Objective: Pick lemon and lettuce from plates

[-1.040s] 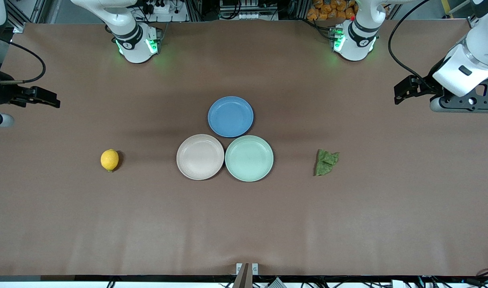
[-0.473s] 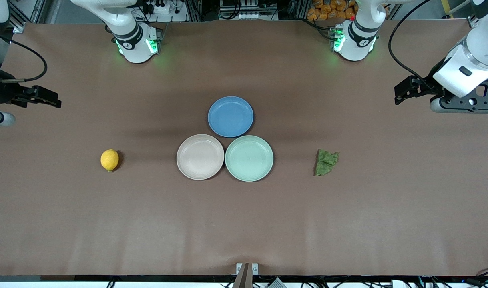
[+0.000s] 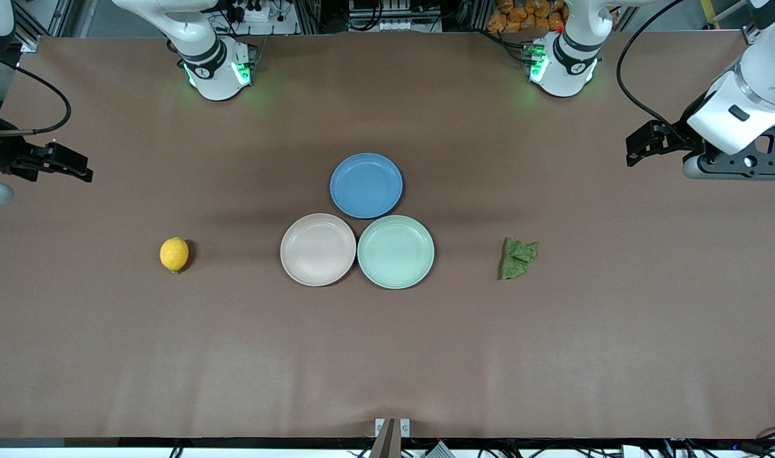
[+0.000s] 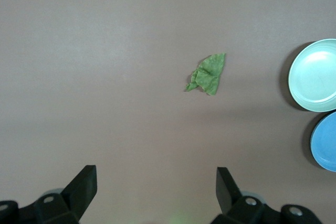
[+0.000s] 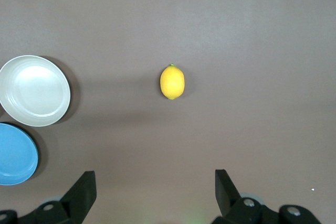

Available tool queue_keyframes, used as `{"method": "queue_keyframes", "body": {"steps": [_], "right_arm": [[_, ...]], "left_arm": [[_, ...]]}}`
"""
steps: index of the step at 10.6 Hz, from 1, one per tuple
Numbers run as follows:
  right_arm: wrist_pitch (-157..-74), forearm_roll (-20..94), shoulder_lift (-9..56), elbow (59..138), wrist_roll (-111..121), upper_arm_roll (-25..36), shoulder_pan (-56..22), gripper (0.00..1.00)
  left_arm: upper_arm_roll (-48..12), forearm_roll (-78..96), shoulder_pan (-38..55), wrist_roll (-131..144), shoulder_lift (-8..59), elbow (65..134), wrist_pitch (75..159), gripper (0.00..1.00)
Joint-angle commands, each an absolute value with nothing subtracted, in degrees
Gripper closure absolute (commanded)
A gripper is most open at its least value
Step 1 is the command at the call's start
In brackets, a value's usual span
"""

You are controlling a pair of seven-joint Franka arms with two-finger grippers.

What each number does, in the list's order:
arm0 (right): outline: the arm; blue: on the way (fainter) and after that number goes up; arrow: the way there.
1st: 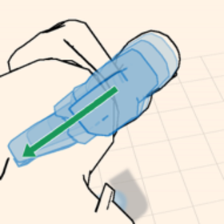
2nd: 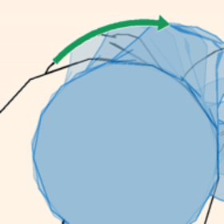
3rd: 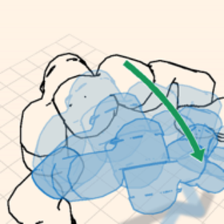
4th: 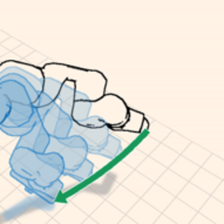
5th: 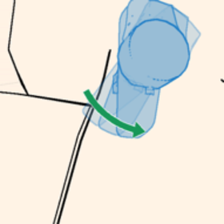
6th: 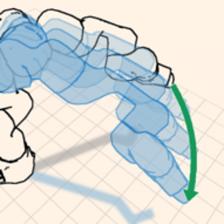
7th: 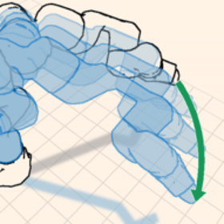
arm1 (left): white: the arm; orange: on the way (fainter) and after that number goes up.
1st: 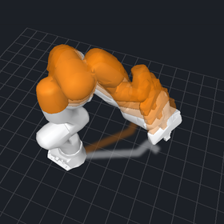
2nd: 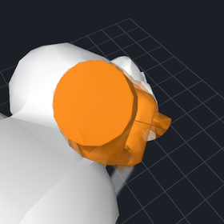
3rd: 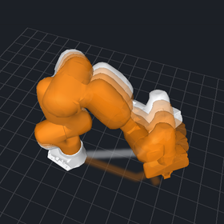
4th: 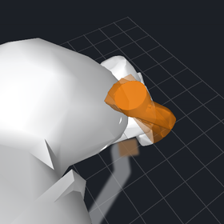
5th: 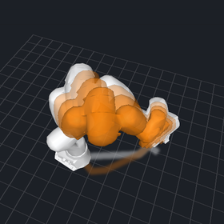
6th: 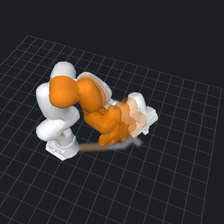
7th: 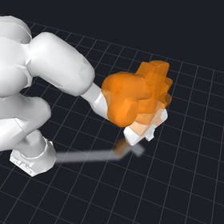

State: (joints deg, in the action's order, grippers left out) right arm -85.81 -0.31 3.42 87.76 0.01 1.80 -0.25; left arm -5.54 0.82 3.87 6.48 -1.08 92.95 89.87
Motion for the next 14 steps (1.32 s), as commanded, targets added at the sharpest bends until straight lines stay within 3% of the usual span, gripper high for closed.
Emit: {"method": "queue_keyframes", "body": {"steps": [1,14], "right_arm": [[-87.0,-0.2,1.8,89.2,-1.1,1.8,-0.3,0.00],[-87.0,-0.6,2.1,88.1,-1.0,1.2,-0.8,0.00]], "left_arm": [[-5.7,1.6,3.8,6.1,-0.7,91.8,88.9,0.00],[-5.5,1.5,3.4,5.4,-0.8,91.8,88.9,0.00]]}}
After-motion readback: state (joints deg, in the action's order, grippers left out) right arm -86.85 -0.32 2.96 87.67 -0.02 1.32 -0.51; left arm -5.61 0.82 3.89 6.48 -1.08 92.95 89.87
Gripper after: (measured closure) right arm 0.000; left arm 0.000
